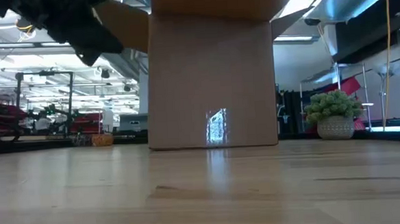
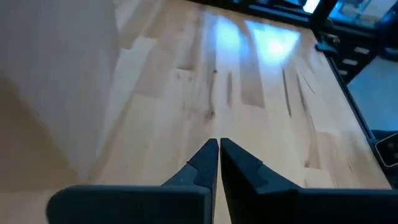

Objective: Wrap mug
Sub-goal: Return to Home Position

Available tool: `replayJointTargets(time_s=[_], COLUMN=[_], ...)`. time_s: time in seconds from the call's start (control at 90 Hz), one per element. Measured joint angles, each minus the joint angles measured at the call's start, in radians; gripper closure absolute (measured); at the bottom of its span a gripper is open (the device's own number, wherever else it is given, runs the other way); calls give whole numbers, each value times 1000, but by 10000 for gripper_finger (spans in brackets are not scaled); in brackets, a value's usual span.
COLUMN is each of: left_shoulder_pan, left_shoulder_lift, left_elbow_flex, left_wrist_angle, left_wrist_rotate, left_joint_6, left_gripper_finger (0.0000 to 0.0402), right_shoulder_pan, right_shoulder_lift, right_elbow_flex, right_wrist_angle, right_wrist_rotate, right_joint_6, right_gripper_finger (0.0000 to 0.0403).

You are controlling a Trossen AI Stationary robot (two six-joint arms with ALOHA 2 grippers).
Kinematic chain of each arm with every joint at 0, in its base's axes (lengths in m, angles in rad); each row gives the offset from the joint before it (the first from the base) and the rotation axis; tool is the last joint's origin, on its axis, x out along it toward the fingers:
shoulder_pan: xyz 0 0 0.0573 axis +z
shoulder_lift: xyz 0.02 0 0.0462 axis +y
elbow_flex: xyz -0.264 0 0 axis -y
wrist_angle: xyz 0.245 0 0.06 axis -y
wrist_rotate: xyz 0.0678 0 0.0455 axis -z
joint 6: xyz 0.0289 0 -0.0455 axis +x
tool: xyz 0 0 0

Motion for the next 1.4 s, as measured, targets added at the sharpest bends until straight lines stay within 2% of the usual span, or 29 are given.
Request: replayJointTargets(time_s=[0.278, 0.422, 0.544, 0.689, 0.811, 1.033, 1.144, 1.267, 1.4], left_shoulder_pan=[19, 19, 25, 39, 43, 50, 62, 77, 83], left_shoulder_lift=[-113, -174, -242, -313, -345, -346, -346, -349, -362], left_elbow_flex=[-99, -187, -282, -350, -365, -365, -365, -365, -365], left_wrist_angle=[23, 139, 273, 256, 194, 153, 162, 161, 175], left_wrist_rotate=[-9, -8, -11, -44, -118, -151, -159, -159, -159], left_joint_6=[-46, 4, 46, 28, -24, -13, -53, -94, -55], left_gripper_finger=[402, 402, 402, 402, 402, 402, 402, 402, 402], right_shoulder_pan=[31, 31, 30, 30, 30, -4, -35, -65, -101], right_shoulder_lift=[-177, -233, -257, -239, -233, -280, -355, -478, -630], right_elbow_flex=[-394, -552, -665, -748, -842, -1100, -1184, -1247, -1314], right_wrist_angle=[352, 497, 556, 517, 716, 1172, 1246, 1210, 1178], right_wrist_rotate=[0, -14, -4, 48, 12, 29, 29, 39, 45], right_joint_6=[44, 72, 110, 161, 187, 169, 224, 231, 218], right_gripper_finger=[363, 398, 395, 394, 394, 394, 394, 393, 393])
